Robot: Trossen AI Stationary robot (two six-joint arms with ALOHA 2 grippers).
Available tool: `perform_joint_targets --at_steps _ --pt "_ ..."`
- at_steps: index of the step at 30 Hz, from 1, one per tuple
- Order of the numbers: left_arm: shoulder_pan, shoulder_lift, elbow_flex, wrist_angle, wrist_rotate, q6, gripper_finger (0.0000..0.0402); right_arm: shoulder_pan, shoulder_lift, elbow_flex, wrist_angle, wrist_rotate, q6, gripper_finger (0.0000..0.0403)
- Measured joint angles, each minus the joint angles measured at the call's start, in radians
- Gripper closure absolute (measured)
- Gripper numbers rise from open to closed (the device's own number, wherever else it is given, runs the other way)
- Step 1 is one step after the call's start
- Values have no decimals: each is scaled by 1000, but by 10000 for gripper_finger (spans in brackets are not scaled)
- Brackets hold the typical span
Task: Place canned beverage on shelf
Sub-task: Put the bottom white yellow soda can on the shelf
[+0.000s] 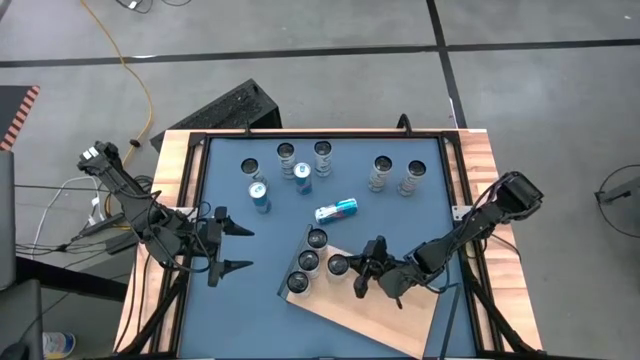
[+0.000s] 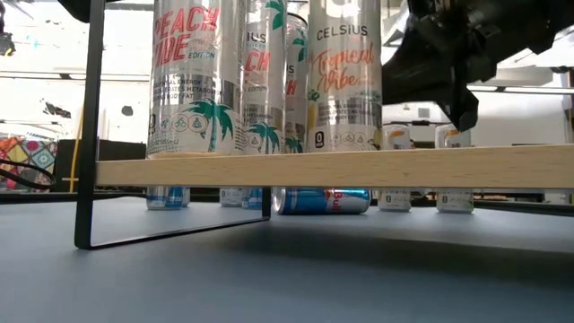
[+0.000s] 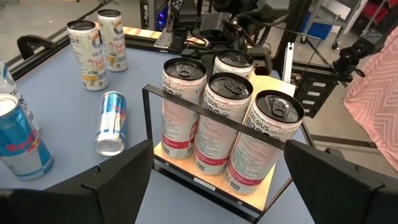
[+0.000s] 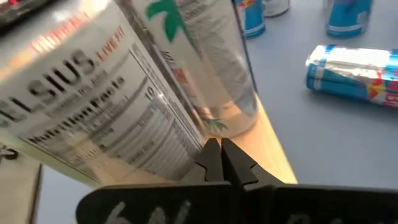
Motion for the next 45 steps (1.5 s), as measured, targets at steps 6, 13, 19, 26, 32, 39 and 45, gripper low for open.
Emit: perform_joint_targets --at_steps 6,13,19,26,32,39,45 --pt "0 0 0 -1 0 0 54 0 60 40 -3 -10 2 403" --pt "0 0 0 -3 0 0 54 5 178 131 -22 -20 17 403" --pt "0 0 0 -5 0 0 54 22 214 200 -94 -18 34 403" --pt "0 0 0 -4 0 0 54 52 205 234 -185 -11 74 403" --pt "0 0 0 -4 0 0 54 62 205 241 -186 -12 62 403" --pt "0 0 0 -4 0 -1 54 74 205 241 -186 -61 82 403" --pt "0 0 0 -4 0 -1 54 103 205 241 -253 -44 163 403"
